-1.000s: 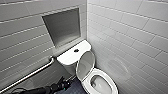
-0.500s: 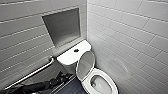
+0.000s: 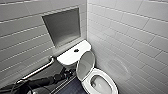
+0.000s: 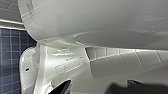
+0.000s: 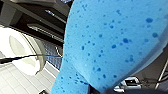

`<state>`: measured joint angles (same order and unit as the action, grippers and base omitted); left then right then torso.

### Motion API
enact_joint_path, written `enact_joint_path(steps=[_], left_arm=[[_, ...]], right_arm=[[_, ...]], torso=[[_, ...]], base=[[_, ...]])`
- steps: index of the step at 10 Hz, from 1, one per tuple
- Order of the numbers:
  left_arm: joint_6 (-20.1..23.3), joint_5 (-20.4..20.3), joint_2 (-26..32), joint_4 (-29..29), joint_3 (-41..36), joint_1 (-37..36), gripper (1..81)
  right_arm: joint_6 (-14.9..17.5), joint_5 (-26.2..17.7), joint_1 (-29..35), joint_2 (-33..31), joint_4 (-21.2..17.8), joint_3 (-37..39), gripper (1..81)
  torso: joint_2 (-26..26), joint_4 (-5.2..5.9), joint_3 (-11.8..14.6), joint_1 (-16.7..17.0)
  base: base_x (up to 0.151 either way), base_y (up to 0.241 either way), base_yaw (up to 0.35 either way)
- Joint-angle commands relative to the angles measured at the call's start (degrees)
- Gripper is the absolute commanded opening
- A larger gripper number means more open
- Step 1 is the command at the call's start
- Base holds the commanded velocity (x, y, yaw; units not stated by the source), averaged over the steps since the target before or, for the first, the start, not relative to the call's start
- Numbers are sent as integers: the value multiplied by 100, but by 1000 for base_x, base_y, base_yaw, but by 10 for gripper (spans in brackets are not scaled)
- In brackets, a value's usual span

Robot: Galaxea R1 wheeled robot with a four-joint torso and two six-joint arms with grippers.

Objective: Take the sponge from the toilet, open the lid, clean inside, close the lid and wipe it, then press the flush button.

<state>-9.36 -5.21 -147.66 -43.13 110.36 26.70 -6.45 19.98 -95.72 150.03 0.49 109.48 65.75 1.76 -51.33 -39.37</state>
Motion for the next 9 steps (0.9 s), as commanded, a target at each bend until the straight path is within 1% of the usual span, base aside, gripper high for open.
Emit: enact_joint_path(steps=[1,3,5,6,9], left_arm=[[-13,362,-123,42,-137,-819,811],[31,556,-282,129,-392,-741,811],[31,713,-264,682,-779,-513,811],[31,881,-246,903,-876,-380,811],[40,1127,-88,1851,-1095,357,811]], right_arm=[[3,-390,-189,-84,163,-183,10],[-58,-390,-136,-129,162,-165,10],[-67,-390,-119,-155,162,-130,10],[-67,-390,-92,-155,153,-69,10],[-67,-425,-75,3,136,335,10]], torso=[[0,0,0,0],[-2,0,0,0],[-2,0,0,0],[-2,0,0,0],[-2,0,0,0]], base=[[0,0,0],[0,0,0],[0,0,0],[0,0,0],[0,0,0]])
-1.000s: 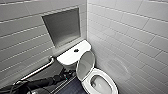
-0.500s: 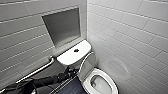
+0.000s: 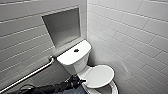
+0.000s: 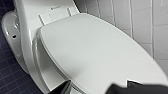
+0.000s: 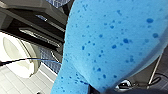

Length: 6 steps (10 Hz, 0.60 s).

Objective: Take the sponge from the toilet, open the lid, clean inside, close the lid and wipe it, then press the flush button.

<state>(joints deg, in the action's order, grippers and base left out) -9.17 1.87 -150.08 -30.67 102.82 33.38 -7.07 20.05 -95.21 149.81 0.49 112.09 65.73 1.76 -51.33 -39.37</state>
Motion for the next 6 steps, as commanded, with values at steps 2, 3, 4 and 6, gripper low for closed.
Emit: enact_joint_path(steps=[2,3,4,6], left_arm=[[20,438,285,1019,-464,182,811],[38,464,408,1274,-587,575,811],[38,622,584,1731,-649,1051,811],[38,929,777,2827,-570,2098,811]], right_arm=[[-14,-441,-126,104,136,198,10],[-14,-467,-117,113,127,198,10],[-14,-502,-126,140,92,242,10],[-5,-546,-126,332,109,654,10]], torso=[[0,0,0,0],[0,0,0,0],[0,0,0,0],[0,0,0,0]], base=[[0,0,0],[0,0,0],[0,0,0],[0,0,0]])
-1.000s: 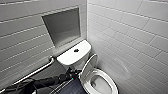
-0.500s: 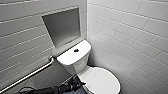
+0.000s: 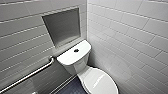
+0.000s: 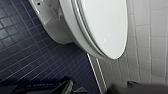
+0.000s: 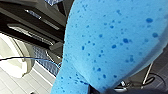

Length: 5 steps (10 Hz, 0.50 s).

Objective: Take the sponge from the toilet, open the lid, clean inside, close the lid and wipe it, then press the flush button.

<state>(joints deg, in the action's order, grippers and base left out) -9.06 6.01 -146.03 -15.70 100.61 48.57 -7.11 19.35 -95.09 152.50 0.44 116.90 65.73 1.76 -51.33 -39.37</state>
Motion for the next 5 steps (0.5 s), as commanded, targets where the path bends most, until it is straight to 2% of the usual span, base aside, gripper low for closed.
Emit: enact_joint_path(steps=[1,3,5], left_arm=[[36,515,443,1781,-278,1097,811],[27,498,513,2546,-147,1949,811],[27,427,434,3029,301,2486,811]], right_arm=[[-1,-476,-129,143,176,350,10],[69,-432,-103,248,193,570,10],[60,-432,-59,230,325,394,10]], torso=[[0,0,0,0],[0,0,0,0],[0,0,0,0]], base=[[0,0,0],[0,0,0],[0,0,0]])
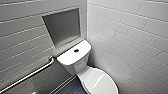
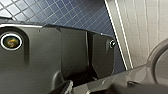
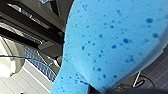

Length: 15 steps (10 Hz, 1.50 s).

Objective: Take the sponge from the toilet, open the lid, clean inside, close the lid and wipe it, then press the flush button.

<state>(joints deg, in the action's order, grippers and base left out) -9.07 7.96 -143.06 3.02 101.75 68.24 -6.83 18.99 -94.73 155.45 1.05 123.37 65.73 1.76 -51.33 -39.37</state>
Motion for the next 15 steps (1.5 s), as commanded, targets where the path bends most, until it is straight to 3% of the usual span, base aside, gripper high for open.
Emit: enact_joint_path(steps=[1,5,6,7,9,10,11,12,13,15], left_arm=[[28,232,-12,1174,535,677,811],[81,285,-734,1499,1637,1160,811],[81,259,-856,1552,1786,1240,811],[81,250,-943,1561,1951,1284,811],[89,241,-1076,1561,2165,1310,811],[81,241,-1094,1561,2156,1310,811],[90,267,-1120,1561,2165,1310,811],[90,302,-1147,1561,2156,1310,811],[98,303,-1164,1561,2156,1346,811],[107,311,-1235,1561,2173,1459,811]], right_arm=[[-29,-388,-77,-134,264,-393,10],[-91,-326,98,-1058,203,-1782,10],[-82,-90,177,-1469,194,-2316,10],[-73,102,273,-1861,203,-2829,10],[-73,158,660,-2682,194,-3750,10],[-73,157,879,-2953,168,-3995,10],[-134,157,1099,-3139,159,-4181,10],[-335,97,1336,-3323,176,-4304,10],[-469,52,1627,-3466,194,-4366,10],[-714,-352,2303,-3755,185,-4524,10]], torso=[[0,0,0,0],[2,0,2,2],[578,0,-201,-367],[599,0,-364,-376],[873,0,-347,-539],[1082,0,-206,-671],[1290,0,-236,-796],[943,0,-254,-568],[1150,0,-256,-697],[1298,0,-256,-791]], base=[[0,0,0],[0,0,0],[0,0,0],[0,0,0],[0,0,0],[0,0,0],[0,0,0],[0,0,0],[0,0,0],[0,0,0]])
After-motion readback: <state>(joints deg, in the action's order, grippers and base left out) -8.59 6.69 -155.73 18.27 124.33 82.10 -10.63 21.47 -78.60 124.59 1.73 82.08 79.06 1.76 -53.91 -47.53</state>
